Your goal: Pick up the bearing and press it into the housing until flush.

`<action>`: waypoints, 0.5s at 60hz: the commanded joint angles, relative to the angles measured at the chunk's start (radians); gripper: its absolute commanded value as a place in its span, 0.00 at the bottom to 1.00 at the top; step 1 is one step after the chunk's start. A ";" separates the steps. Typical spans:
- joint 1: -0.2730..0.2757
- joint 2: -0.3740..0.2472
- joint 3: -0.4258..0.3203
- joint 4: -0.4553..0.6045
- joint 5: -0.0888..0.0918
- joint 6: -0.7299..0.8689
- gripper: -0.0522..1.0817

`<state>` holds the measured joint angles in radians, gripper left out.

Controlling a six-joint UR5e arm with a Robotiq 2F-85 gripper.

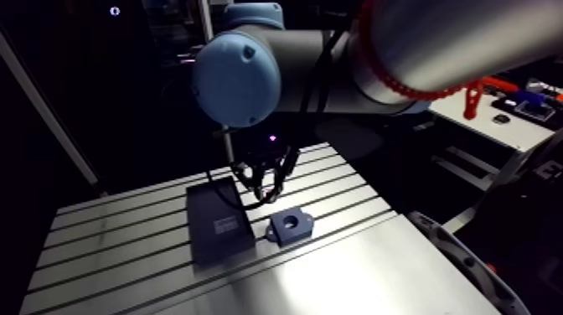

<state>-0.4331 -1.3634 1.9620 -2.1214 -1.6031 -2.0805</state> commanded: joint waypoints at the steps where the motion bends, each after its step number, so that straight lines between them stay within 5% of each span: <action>1: -0.036 -0.028 0.038 -0.001 -0.001 -0.049 0.65; 30: -0.087 -0.041 0.103 -0.078 -0.002 -0.068 0.65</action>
<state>-0.4988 -1.4033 2.0387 -2.1456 -1.6050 -2.1380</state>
